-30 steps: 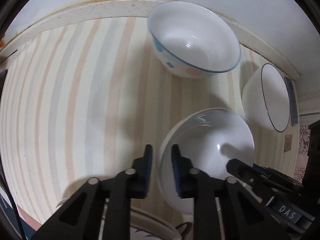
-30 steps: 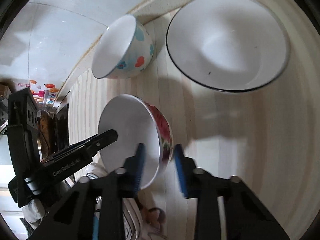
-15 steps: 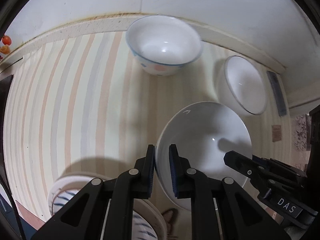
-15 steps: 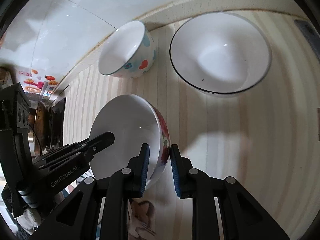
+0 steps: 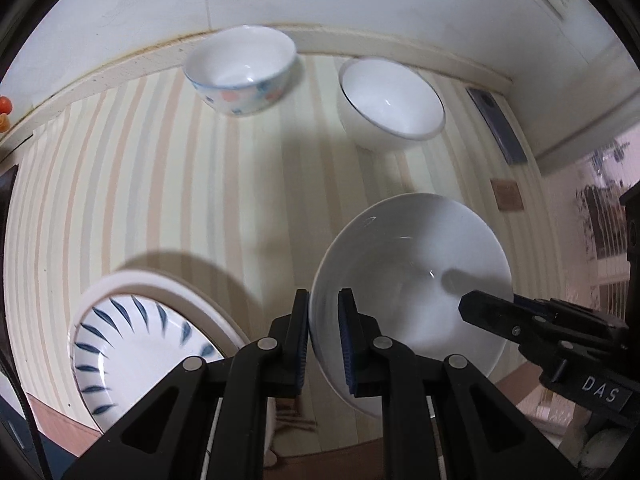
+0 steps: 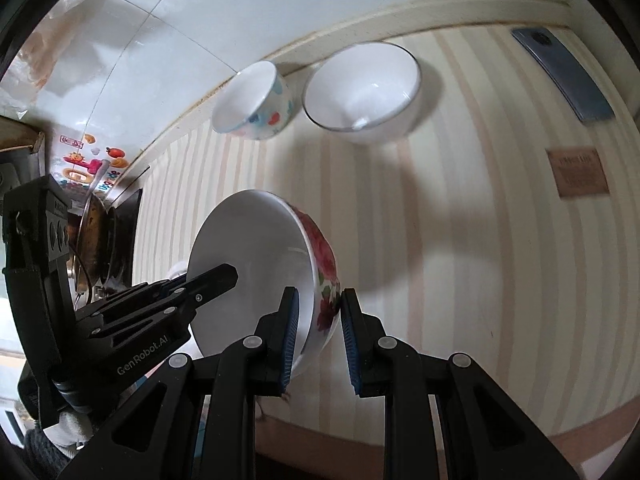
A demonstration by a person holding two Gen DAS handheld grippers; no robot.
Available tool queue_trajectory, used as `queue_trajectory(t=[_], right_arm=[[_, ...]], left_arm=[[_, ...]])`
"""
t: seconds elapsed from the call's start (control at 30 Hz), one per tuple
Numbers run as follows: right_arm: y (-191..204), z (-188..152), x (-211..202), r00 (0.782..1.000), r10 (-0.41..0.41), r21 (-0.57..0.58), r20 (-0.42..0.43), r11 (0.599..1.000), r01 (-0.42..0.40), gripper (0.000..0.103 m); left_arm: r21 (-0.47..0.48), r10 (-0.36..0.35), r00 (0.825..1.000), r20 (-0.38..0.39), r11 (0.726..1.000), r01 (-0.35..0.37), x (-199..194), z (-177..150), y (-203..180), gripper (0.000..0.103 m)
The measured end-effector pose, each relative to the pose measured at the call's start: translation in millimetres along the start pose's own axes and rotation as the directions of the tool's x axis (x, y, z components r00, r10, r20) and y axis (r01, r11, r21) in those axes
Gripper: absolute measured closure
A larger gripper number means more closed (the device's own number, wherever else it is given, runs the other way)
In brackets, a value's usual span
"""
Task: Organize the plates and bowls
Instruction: 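Lift both held bowls and bring the tools toward each other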
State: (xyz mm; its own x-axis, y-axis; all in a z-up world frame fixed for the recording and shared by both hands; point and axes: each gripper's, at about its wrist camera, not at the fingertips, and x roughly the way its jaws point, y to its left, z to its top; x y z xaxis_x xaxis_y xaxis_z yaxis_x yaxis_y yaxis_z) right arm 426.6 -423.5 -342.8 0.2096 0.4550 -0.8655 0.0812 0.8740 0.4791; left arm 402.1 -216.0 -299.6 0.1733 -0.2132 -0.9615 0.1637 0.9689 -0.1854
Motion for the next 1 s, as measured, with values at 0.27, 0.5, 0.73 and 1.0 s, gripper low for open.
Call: queue_trajectory(t=[0.27,0.5,0.73,1.0], right_arm=[[-32.3,-33.8,9.9,0.999,-0.024,0.031,-0.035,0.999,0.025,0.079],[-49.2,-49.9,22.6,0.997,-0.028,0.058,-0.071,0.998,0.032,0.079],[-58.4,-53.4,24.7,0.996,-0.021,0.075,-0.085,0.997,0.027,0.079],[-59.5,-46.6,30.2,0.994,-0.020,0.074,-0.110,0.997,0.028,0.079]], left_arm=[[0.077,0.036,0.998,-0.050,0.997,-0.032,30.1,-22.7,-21.6,0.091],[0.102,0.066,0.994,-0.087,0.993,-0.057,47.3,-31.5,-31.3,0.091],[0.105,0.071,0.990,-0.123,0.993,-0.058,57.2,-34.8,-35.3,0.091],[0.102,0.075,0.989,-0.130,0.993,-0.062,59.8,-31.2,-41.3,0.091]])
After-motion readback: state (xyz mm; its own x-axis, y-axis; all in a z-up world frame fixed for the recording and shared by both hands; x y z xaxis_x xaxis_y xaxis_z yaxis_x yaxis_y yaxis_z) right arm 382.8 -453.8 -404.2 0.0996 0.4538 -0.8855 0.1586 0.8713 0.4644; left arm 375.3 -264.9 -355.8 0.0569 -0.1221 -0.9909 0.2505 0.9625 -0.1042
